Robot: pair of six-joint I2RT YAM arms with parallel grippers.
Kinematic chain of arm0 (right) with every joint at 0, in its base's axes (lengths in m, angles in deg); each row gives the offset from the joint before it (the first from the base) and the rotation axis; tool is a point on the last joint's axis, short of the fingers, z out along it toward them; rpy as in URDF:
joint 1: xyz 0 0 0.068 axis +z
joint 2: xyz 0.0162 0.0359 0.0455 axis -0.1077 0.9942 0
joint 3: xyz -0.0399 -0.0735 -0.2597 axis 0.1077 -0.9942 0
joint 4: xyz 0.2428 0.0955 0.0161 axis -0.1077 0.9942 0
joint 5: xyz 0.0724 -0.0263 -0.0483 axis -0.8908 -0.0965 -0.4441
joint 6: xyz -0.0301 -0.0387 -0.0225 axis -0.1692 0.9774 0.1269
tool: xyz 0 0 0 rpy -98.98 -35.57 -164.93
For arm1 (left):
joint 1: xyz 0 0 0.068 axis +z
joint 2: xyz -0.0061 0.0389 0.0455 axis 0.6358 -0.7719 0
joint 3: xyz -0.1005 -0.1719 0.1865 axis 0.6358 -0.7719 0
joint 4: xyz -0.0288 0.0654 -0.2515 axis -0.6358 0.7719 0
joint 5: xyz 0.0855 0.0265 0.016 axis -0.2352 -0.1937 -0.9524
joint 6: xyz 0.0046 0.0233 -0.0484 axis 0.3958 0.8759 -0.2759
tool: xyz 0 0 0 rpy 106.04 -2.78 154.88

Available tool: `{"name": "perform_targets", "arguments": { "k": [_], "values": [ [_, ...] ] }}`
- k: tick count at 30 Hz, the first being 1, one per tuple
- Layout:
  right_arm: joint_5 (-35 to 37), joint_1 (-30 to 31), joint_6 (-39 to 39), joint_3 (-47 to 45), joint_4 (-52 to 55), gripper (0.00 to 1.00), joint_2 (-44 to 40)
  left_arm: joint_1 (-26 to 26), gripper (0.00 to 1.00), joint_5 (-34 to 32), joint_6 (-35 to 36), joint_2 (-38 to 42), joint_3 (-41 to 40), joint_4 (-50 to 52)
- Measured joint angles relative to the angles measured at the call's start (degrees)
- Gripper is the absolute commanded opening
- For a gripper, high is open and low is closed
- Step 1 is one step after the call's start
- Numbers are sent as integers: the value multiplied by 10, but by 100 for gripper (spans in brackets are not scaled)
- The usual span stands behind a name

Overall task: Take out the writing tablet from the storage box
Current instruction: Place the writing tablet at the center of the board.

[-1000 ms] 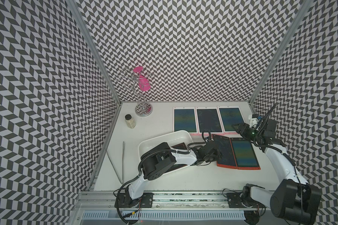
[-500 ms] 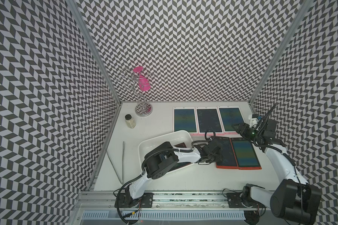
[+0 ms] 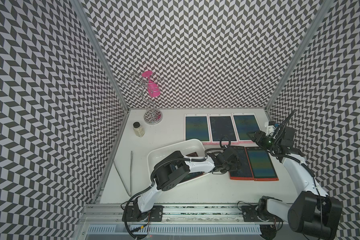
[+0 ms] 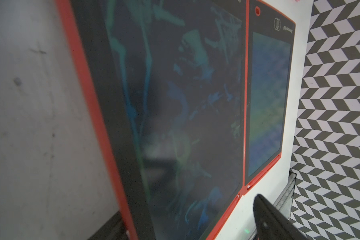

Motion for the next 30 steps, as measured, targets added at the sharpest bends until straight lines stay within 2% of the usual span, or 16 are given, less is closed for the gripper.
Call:
{"name": "perform_targets", "arguments": {
  "k": [5, 16, 24, 30],
  "values": [
    [0, 0, 0, 0, 0, 59, 0, 3, 85, -8, 6, 9, -11, 5],
    [0, 0, 0, 0, -1, 59, 0, 11, 85, -73, 31, 35, -25, 59],
    [1, 0, 0, -10, -1, 66, 0, -11, 85, -175, 60, 83, -30, 141],
    [12, 14, 5, -10, -1, 69, 0, -39, 89, -268, 87, 174, -30, 181]
  ]
}}
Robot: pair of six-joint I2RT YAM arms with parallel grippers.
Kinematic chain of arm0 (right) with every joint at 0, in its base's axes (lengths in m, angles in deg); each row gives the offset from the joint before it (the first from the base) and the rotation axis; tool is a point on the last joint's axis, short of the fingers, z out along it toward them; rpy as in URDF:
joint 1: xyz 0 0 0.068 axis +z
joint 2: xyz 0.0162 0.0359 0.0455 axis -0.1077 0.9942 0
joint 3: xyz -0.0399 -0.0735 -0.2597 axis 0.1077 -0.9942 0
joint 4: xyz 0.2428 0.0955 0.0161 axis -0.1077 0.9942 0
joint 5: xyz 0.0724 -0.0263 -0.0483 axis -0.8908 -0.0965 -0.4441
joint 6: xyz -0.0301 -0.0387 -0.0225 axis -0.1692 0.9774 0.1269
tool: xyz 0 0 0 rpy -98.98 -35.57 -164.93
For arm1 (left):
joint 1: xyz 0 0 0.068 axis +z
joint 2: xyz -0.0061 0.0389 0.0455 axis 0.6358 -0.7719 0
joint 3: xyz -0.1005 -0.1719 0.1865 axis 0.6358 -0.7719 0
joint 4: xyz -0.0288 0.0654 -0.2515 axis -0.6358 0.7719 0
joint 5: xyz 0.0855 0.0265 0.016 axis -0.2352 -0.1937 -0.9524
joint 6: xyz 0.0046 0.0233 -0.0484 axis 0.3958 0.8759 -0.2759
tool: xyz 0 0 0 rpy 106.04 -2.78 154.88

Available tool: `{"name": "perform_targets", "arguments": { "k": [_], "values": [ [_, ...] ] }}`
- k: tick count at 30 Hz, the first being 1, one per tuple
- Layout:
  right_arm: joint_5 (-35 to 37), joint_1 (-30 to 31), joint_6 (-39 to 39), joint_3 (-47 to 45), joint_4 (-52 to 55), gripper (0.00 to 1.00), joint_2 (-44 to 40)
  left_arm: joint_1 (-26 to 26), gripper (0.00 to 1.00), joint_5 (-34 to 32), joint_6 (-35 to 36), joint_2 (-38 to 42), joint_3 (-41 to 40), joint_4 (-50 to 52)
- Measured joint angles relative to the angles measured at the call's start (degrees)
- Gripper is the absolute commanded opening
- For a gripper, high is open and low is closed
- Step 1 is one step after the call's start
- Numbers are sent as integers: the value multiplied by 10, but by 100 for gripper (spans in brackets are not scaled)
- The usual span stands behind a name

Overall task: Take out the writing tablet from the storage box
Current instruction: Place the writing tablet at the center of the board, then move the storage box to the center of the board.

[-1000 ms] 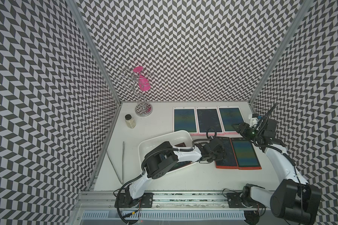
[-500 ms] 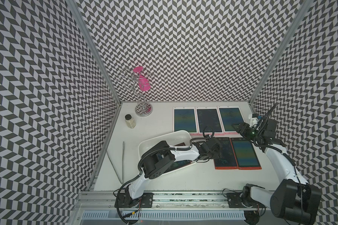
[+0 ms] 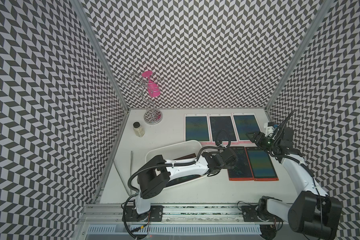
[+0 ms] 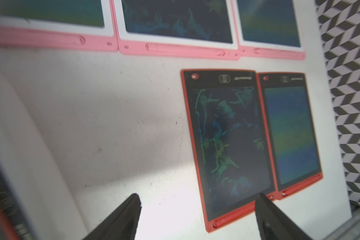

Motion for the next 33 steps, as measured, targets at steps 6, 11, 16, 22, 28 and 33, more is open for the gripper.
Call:
{"name": "perform_targets", "arguments": {
  "k": [6, 11, 16, 22, 28, 33],
  "values": [
    [33, 53, 15, 2, 7, 68, 29, 0, 99, -76, 20, 100, -35, 3],
    [76, 159, 23, 14, 29, 67, 66, 55, 99, -92, 24, 207, -154, 4],
    [117, 264, 18, 40, 46, 66, 92, 212, 99, -42, 41, 327, -302, -14],
    [156, 362, 5, 75, 45, 63, 138, 334, 99, 14, 85, 406, -364, 2],
    [184, 427, -2, 108, 52, 58, 212, 423, 99, 80, 124, 413, -405, -1],
    [198, 441, -4, 130, 65, 57, 240, 461, 99, 125, 141, 386, -436, 0]
  ]
}}
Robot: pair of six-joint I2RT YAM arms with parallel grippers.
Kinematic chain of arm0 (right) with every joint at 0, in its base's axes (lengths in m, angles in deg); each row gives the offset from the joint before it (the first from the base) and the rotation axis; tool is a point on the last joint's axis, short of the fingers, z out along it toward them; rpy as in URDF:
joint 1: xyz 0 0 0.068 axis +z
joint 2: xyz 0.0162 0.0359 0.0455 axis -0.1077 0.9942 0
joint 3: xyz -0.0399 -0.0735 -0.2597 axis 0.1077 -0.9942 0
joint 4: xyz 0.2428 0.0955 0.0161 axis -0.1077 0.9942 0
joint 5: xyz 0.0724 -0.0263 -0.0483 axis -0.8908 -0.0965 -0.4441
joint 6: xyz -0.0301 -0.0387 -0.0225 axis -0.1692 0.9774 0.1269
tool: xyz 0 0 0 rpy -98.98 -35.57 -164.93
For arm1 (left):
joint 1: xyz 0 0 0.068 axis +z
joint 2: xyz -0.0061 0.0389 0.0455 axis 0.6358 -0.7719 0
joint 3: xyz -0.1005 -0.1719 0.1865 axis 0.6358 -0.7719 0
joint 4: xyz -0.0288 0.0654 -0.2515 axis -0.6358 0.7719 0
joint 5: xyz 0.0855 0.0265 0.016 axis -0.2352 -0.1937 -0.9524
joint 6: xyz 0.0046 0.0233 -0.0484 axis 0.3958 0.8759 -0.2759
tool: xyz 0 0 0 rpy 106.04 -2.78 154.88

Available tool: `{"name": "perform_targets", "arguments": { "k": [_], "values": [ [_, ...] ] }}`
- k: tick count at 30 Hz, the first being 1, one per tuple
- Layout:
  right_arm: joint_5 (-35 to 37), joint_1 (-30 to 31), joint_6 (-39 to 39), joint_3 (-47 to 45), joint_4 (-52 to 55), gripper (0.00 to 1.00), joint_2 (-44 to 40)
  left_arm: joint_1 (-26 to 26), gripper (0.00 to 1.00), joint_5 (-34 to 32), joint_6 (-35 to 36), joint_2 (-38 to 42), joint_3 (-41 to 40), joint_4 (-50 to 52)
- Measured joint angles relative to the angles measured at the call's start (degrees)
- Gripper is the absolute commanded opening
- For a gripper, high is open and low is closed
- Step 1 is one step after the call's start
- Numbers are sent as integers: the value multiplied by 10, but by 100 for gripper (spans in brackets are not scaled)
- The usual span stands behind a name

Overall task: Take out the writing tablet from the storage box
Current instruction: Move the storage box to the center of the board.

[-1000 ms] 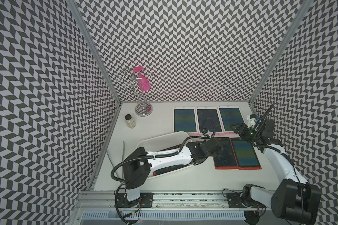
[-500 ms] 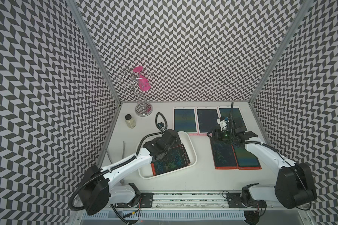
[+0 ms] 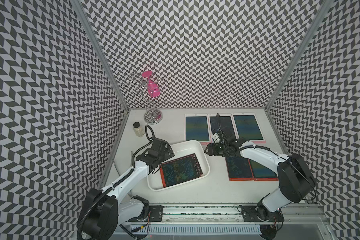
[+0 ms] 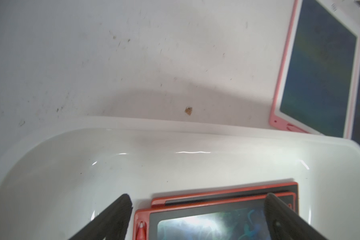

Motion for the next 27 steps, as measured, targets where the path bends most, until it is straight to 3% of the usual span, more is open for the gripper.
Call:
{"name": "perform_targets", "arguments": {
  "k": [27],
  "values": [
    [20, 44, -12, 2, 12, 48, 39, 17, 99, 38, -30, 42, -89, 18]
  ]
}}
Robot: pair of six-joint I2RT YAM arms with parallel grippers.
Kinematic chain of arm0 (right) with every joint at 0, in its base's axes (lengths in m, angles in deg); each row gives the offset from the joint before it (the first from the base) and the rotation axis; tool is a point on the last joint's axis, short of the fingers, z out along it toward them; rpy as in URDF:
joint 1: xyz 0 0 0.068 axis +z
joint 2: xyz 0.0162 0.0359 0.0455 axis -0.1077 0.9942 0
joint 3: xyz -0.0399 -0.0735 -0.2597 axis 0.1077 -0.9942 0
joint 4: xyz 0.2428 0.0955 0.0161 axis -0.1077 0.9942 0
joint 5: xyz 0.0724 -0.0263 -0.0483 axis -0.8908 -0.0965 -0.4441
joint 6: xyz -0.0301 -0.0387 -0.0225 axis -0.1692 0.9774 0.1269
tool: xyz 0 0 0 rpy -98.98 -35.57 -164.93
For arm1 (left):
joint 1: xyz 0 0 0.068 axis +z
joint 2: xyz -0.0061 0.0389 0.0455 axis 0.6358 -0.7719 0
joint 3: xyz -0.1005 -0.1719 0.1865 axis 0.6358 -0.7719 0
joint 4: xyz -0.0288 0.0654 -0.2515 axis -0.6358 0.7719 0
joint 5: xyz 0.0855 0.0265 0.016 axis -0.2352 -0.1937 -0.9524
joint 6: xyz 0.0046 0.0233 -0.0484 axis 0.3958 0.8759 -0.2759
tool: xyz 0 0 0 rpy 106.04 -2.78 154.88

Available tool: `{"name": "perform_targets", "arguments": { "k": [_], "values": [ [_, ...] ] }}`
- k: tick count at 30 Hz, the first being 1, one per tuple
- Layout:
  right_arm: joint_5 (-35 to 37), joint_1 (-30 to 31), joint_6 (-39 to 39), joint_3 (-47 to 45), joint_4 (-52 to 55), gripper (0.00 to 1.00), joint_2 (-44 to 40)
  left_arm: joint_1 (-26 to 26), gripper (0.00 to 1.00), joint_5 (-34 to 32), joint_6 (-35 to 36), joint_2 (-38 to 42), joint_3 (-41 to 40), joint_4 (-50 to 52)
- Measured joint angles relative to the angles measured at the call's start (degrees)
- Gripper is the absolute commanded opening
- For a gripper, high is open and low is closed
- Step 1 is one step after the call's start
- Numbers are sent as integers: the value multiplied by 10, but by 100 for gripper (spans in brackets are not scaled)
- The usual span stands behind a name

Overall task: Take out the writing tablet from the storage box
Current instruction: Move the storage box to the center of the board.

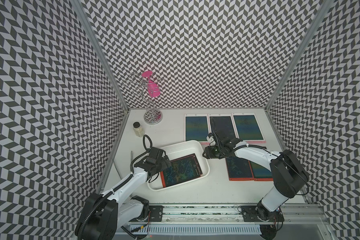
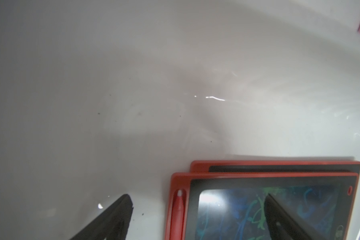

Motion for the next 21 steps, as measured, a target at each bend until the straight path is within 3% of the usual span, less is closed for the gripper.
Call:
{"name": "perform_targets", "arguments": {
  "k": [9, 21],
  "values": [
    [-22, 13, -46, -27, -40, 29, 6, 1, 99, 12, 3, -23, -2, -13],
    [-27, 40, -141, -50, -111, 23, 15, 23, 99, 9, 27, -46, 6, -36]
  ]
}}
